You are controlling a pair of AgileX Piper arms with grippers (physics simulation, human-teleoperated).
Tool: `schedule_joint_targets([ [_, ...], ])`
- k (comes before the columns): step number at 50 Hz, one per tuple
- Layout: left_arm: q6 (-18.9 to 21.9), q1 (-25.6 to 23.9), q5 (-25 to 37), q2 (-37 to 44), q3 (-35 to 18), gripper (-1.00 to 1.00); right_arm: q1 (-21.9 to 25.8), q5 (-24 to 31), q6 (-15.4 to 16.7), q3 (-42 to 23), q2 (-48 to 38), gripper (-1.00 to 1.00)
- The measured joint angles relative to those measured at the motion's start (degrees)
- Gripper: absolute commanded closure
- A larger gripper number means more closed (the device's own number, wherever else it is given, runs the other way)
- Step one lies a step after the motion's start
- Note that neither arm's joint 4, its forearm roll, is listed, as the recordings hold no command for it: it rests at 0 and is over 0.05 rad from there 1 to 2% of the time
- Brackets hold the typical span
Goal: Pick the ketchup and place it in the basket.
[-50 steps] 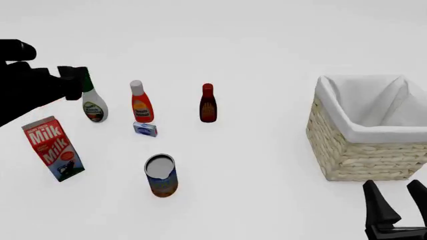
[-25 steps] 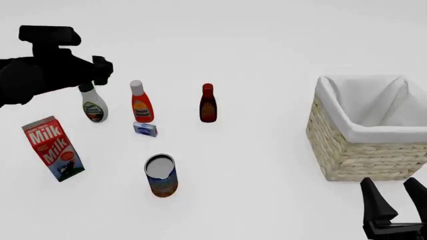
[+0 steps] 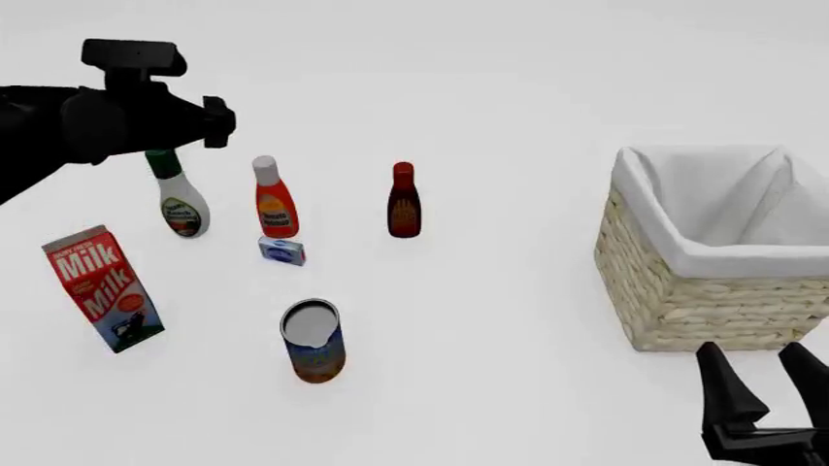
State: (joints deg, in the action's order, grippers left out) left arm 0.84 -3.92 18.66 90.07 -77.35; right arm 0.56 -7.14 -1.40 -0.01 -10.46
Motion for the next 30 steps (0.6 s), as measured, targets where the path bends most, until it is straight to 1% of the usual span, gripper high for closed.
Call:
schedule_joint_targets([
  [30,-0.7,0.9,-1.5,11.7,-7.6,-1.0,0.2,-3.1,-0.7,0.0,-3.9,-1.0],
])
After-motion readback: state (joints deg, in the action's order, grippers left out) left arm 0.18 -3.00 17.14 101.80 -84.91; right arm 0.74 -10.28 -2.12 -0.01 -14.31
